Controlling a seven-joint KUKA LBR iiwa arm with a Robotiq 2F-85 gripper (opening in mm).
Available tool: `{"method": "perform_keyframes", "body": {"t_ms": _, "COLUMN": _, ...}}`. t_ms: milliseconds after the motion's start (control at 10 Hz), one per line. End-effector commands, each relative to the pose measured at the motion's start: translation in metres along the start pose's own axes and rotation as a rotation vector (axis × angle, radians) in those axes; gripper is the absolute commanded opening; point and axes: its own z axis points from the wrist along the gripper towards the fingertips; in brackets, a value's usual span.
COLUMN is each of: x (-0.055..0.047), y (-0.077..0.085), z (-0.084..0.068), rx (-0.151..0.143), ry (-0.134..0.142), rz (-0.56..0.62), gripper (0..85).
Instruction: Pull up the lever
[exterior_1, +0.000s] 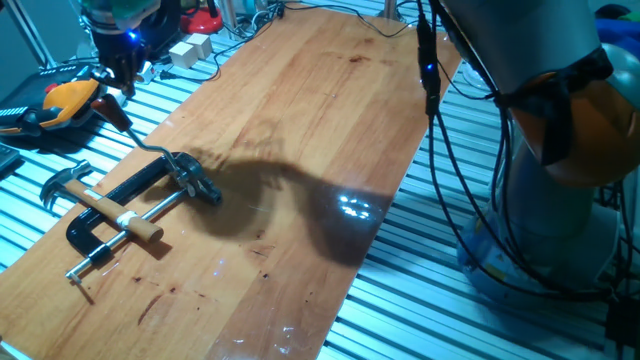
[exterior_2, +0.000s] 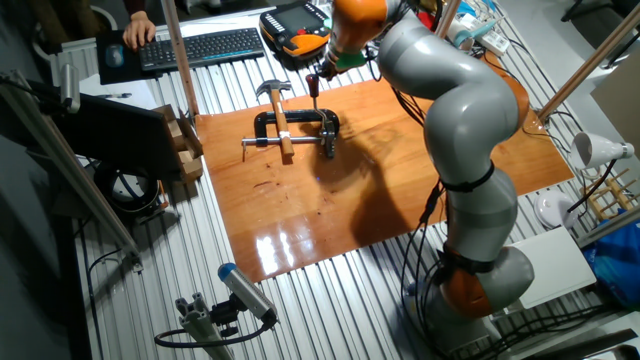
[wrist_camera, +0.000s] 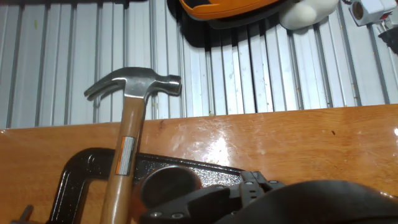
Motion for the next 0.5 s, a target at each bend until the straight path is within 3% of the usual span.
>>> {"method": "perform_keyframes", "body": {"t_ms": 0, "x": -0.0009, "y": -0.0007, "z": 0.0, "rx": 0.0, "ry": 0.003, "rz": 0.004, "gripper": 0.0}}
{"method": "perform_keyframes", "body": {"t_ms": 400, "x": -0.0077, "y": -0.0033, "z": 0.0039, "rx": -0.015, "ry": 0.056, "rz": 0.037, "gripper": 0.0}}
